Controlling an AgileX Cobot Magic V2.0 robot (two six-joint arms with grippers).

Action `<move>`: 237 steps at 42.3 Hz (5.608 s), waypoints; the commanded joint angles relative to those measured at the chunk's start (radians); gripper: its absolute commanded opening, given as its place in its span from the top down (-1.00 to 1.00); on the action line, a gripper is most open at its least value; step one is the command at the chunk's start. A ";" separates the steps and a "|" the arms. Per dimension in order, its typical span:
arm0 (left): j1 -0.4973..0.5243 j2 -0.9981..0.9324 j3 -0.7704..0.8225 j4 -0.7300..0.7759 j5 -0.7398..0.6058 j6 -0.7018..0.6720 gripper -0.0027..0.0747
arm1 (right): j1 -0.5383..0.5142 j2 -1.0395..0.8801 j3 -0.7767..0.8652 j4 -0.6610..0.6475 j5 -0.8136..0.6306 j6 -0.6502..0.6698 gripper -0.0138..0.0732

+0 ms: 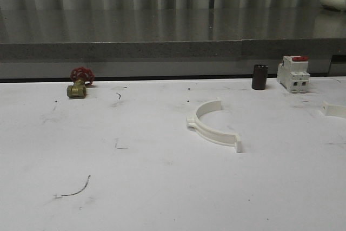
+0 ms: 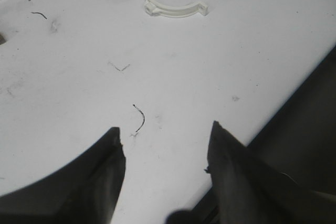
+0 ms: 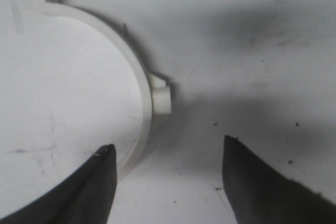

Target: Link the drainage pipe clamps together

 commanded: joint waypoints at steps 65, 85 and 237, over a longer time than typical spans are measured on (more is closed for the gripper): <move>0.002 -0.003 -0.028 -0.016 -0.055 -0.003 0.01 | 0.164 0.078 -0.192 0.077 0.096 0.056 0.20; 0.002 -0.003 -0.028 0.014 -0.042 -0.003 0.01 | 0.382 0.089 -0.237 0.077 0.031 0.369 0.20; 0.002 -0.003 -0.028 0.020 -0.042 -0.003 0.01 | 0.436 0.237 -0.270 0.066 -0.006 0.354 -0.08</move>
